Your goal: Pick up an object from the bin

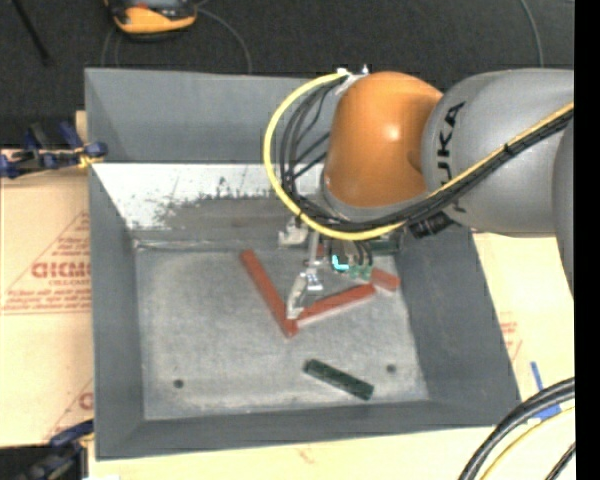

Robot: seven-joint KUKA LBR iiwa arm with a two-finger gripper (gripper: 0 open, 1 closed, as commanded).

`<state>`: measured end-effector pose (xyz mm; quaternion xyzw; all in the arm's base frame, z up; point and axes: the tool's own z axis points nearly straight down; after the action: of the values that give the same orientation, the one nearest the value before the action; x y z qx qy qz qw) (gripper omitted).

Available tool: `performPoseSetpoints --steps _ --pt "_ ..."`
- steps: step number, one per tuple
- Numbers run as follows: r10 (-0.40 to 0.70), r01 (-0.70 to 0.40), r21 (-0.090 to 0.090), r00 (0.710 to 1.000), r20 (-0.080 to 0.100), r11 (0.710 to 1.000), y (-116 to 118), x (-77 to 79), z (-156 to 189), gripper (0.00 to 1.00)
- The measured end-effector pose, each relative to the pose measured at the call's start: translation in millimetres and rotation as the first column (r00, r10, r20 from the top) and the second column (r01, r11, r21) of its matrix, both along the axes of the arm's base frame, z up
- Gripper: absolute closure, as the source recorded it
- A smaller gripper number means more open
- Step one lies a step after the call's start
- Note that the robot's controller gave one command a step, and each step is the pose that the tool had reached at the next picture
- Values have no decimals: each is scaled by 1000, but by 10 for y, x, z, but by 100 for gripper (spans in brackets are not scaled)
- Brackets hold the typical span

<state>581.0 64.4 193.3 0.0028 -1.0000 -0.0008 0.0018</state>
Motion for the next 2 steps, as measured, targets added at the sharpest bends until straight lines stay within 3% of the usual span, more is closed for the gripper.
performPoseSetpoints --steps 1,2 --pt "-1 1 1 1000 7 1000 -1 16 37 0" --pt "5 -5 -1 1000 17 1000 -189 89 -369 0"
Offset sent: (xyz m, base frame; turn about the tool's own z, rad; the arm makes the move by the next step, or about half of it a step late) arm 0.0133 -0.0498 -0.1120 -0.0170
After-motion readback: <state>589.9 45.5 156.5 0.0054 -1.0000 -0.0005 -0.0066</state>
